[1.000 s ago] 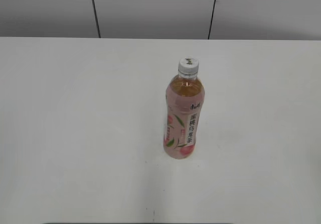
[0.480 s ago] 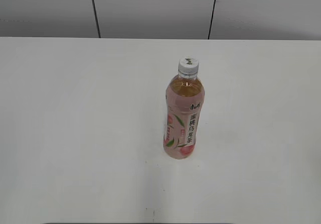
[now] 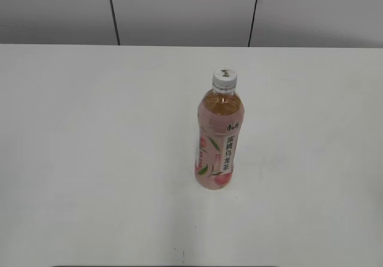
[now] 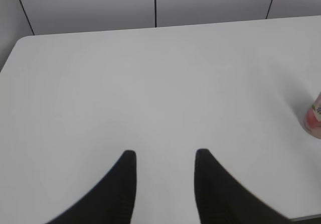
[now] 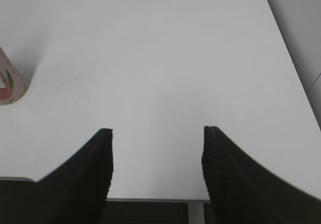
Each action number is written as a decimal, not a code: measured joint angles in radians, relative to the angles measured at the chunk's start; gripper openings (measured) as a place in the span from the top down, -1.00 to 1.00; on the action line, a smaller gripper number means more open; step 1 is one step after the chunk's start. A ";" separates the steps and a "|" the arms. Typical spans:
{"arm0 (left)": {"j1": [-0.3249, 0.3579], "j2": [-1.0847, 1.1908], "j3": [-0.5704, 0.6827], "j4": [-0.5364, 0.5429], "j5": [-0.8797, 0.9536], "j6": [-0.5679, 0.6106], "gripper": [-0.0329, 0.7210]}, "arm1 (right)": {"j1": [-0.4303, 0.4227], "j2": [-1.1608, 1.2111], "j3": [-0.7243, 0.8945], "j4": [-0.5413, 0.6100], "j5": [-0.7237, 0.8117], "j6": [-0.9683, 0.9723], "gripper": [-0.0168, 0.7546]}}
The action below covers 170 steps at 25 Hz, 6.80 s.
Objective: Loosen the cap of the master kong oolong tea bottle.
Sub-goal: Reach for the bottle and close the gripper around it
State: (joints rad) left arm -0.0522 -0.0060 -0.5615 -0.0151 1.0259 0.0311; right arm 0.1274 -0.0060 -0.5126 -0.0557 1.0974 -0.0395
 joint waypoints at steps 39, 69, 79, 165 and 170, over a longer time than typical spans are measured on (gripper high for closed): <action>-0.031 0.505 0.230 -0.342 -0.870 0.261 -0.05 | 0.000 0.000 0.000 0.000 0.000 0.000 -0.16; -0.651 1.098 0.331 -0.280 -1.486 0.139 -0.25 | 0.000 0.000 0.000 -0.001 0.000 0.000 -0.16; -0.651 1.144 0.336 -0.228 -1.578 0.118 -0.25 | 0.000 0.000 0.000 -0.001 0.000 0.000 -0.16; -0.594 2.086 -0.173 0.522 -2.235 -0.249 -0.55 | 0.000 0.000 0.000 -0.001 0.000 0.000 -0.16; -0.594 2.086 -0.173 0.525 -2.235 -0.251 -0.25 | 0.000 0.000 0.000 -0.001 0.000 0.000 -0.16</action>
State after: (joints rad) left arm -0.6464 2.0797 -0.7345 0.5097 -1.2089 -0.2197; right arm 0.1274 -0.0060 -0.5126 -0.0567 1.0974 -0.0395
